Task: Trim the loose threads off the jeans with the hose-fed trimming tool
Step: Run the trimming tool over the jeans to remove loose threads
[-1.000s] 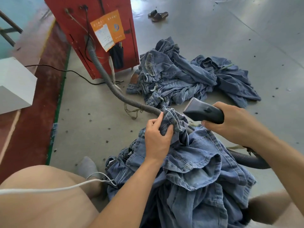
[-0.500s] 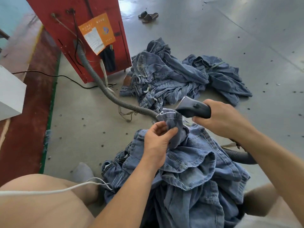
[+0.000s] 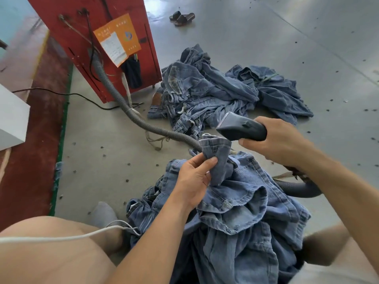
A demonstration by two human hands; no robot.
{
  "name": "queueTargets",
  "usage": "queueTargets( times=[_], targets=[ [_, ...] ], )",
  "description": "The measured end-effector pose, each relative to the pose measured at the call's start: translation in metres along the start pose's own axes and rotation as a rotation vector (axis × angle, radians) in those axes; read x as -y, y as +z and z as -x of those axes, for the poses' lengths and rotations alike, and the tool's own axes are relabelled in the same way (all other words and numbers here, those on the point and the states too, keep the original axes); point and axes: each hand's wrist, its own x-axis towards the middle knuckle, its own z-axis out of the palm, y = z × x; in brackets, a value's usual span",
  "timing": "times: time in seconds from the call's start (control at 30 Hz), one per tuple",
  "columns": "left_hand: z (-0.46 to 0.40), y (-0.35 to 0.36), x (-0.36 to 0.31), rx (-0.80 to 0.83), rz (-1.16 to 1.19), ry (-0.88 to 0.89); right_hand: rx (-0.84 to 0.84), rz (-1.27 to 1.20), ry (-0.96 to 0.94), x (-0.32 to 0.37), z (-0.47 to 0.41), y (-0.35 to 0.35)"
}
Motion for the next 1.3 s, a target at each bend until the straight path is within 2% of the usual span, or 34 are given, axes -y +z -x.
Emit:
queueTargets(
  times=[0.1, 0.2, 0.3, 0.47, 0.57, 0.63, 0.73, 0.8, 0.87, 0.93, 0.97, 1.03, 1.13, 1.23, 1.3],
  targets=[
    [-0.002, -0.002, -0.004, -0.023, 0.045, 0.013, 0.124, 0.018, -0.024, -0.003, 0.007, -0.009],
    [0.001, -0.002, 0.002, 0.058, -0.059, 0.035, 0.197, 0.125, -0.059, 0.004, 0.011, 0.005],
    [0.005, -0.005, 0.005, 0.112, -0.102, 0.026, 0.153, 0.160, -0.078, 0.009, 0.007, 0.017],
    [0.001, -0.011, -0.009, 0.086, -0.090, 0.070, 0.026, 0.031, -0.033, 0.003, 0.002, 0.002],
    [0.000, -0.014, -0.011, 0.049, -0.099, 0.096, 0.186, 0.039, -0.030, 0.000, 0.006, -0.007],
    [0.001, -0.012, -0.005, 0.074, -0.200, 0.096, 0.257, 0.103, -0.066, 0.006, 0.010, 0.003],
    [0.006, -0.005, 0.010, 0.155, -0.456, 0.107, 0.140, 0.087, -0.146, 0.019, 0.008, 0.014],
    [0.009, 0.001, 0.015, 0.156, -0.546, 0.146, 0.005, -0.032, -0.100, 0.020, 0.002, 0.007],
    [0.009, 0.005, 0.011, 0.044, -0.597, 0.207, -0.101, -0.116, -0.027, 0.011, 0.000, -0.004],
    [0.008, 0.006, 0.003, -0.085, -0.662, 0.312, -0.123, -0.198, 0.033, 0.000, 0.001, -0.009],
    [0.007, 0.006, 0.000, -0.095, -0.659, 0.338, -0.106, -0.227, 0.066, -0.004, 0.002, -0.008],
    [0.010, 0.010, -0.004, -0.031, -0.580, 0.284, -0.060, -0.207, 0.101, -0.005, 0.002, -0.001],
    [0.017, 0.019, -0.002, 0.005, -0.585, 0.192, -0.041, -0.111, 0.076, 0.003, 0.001, 0.014],
    [0.022, 0.030, -0.001, 0.053, -0.443, 0.051, -0.021, -0.143, 0.046, 0.010, 0.003, 0.023],
    [0.023, 0.032, -0.001, 0.022, -0.384, 0.021, -0.017, -0.199, 0.050, 0.012, 0.006, 0.026]
  ],
)
